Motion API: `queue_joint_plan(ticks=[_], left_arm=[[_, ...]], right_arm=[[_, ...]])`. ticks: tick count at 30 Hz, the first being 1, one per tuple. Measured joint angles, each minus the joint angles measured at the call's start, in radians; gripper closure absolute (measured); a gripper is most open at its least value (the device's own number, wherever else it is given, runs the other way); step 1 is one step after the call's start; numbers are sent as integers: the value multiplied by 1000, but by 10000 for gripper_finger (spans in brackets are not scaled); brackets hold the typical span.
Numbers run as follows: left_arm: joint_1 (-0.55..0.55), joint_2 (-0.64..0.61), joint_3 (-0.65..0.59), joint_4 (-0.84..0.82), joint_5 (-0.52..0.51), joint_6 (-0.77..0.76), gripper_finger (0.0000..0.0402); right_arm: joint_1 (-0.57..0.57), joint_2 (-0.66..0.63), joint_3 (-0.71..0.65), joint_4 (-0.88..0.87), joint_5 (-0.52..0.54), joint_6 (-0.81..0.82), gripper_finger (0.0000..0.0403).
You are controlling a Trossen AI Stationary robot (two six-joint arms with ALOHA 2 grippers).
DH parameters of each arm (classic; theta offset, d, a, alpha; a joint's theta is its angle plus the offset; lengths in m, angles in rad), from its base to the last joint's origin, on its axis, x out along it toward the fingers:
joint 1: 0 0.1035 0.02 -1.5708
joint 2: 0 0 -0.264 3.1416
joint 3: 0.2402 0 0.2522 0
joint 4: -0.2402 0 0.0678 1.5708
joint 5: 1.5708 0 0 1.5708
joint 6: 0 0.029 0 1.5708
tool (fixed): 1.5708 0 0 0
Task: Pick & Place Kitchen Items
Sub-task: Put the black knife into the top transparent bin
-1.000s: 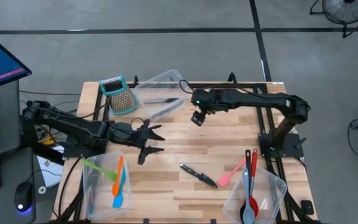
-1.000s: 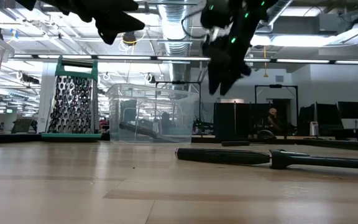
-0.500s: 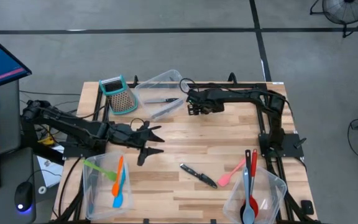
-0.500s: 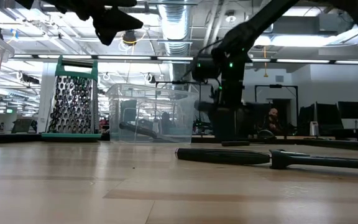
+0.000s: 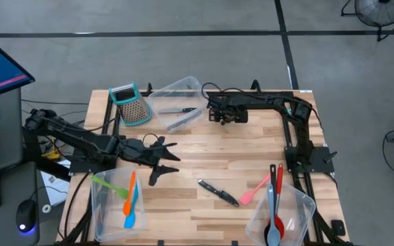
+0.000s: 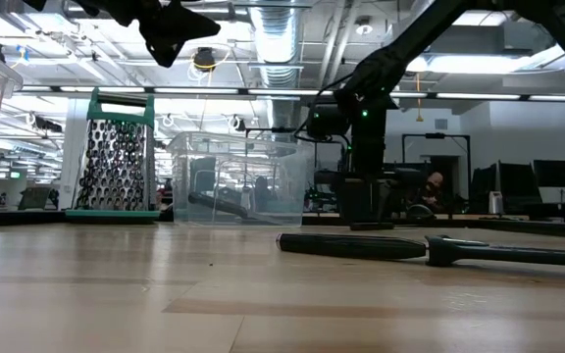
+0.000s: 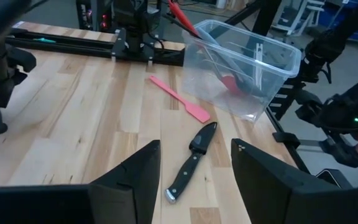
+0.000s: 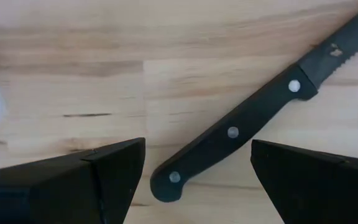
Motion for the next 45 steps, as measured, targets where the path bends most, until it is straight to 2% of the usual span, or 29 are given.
queue_joint_plan(ticks=[9,16,20,24,26,33,38,41,45], left_arm=[[0,0,0,0,0,0,227],[-8,0,0,0,-1,0,229],[-19,0,0,0,-1,0,231],[-22,0,0,0,0,0,231],[-22,0,0,0,0,0,232],[-36,0,0,0,0,-3,234],[-55,0,0,0,-1,-3,238],[-68,0,0,0,0,-3,242],[-88,0,0,0,0,-21,246]], right_arm=[[-7,28,2,-6,-17,96,122],[12,87,13,-11,-66,101,163],[27,77,8,-5,-11,102,220],[27,68,6,-33,-30,85,312],[30,61,3,-76,-70,87,344],[72,61,3,-126,-50,48,346],[152,39,-1,-190,-28,-35,358],[216,-1,-10,-232,-34,-34,359],[291,-101,-5,-267,24,-51,359]])
